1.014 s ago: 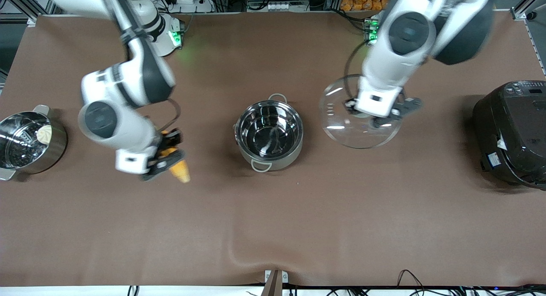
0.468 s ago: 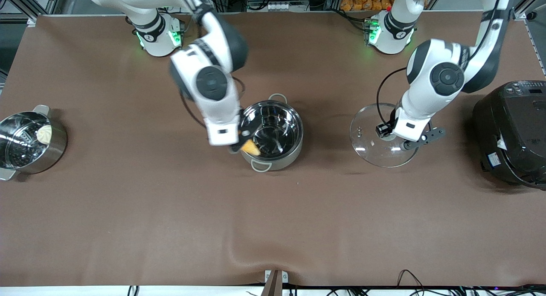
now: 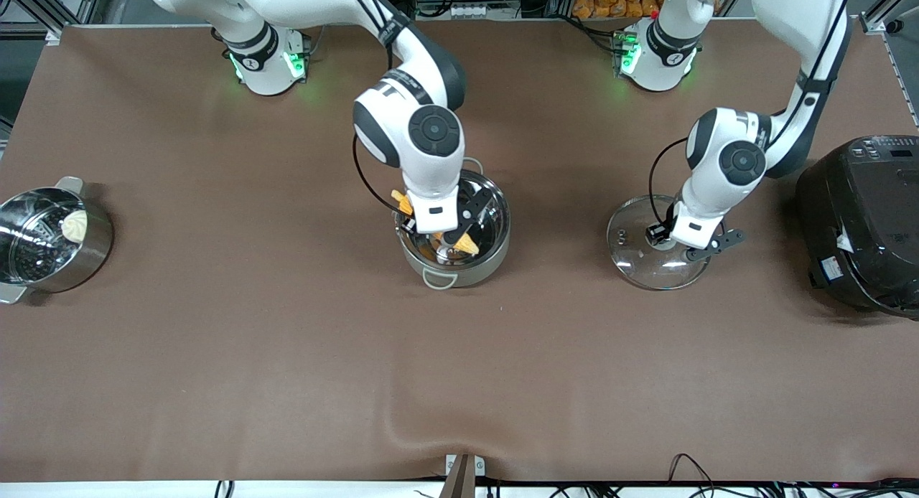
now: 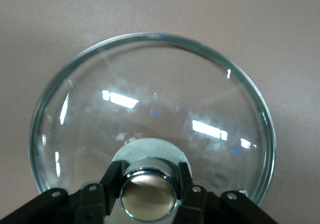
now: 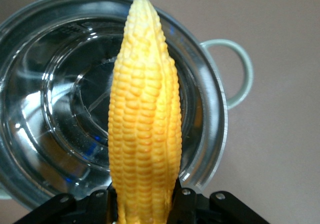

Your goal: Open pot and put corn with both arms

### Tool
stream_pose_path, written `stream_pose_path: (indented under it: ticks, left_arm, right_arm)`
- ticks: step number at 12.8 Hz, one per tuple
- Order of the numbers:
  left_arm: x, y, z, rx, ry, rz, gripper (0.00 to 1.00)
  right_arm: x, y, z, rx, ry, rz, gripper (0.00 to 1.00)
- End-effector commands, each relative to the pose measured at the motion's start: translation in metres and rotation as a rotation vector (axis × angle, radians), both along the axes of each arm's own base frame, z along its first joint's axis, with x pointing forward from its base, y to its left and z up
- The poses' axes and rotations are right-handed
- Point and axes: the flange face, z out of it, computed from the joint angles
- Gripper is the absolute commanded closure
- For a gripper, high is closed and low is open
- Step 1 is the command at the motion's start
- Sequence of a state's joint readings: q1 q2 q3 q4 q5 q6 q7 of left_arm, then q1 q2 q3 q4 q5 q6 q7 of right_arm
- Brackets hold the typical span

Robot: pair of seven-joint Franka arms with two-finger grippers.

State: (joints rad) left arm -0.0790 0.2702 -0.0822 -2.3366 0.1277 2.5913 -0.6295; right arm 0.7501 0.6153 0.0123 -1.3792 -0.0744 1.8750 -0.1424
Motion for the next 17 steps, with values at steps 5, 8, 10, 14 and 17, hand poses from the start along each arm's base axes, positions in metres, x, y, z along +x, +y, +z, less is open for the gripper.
stream_pose_path:
  ticks: [5,8,10,14,17]
  left_arm:
    - [0.026,-0.023,0.005,-0.002,-0.030,-0.031,0.00]
    - [0.043,-0.032,0.063,0.012,-0.044,-0.051,0.00]
    - [0.055,-0.037,0.114,0.015,-0.087,-0.049,0.00]
    - [0.071,-0.049,0.218,0.037,-0.115,-0.059,0.00]
    - [0.081,-0.064,0.305,0.035,-0.096,-0.060,0.00]
  right_arm:
    - [-0.024,0.036,-0.021,-0.046,-0.067,-0.076,1.00]
    - [-0.028,0.041,-0.025,-0.054,-0.083,-0.058,0.93]
    - [-0.030,0.045,-0.028,-0.050,-0.097,-0.073,0.00]
    - [-0.029,0.043,-0.028,-0.052,-0.095,-0.092,0.00]
    - [-0.023,0.036,-0.023,-0.049,-0.094,-0.108,0.00]
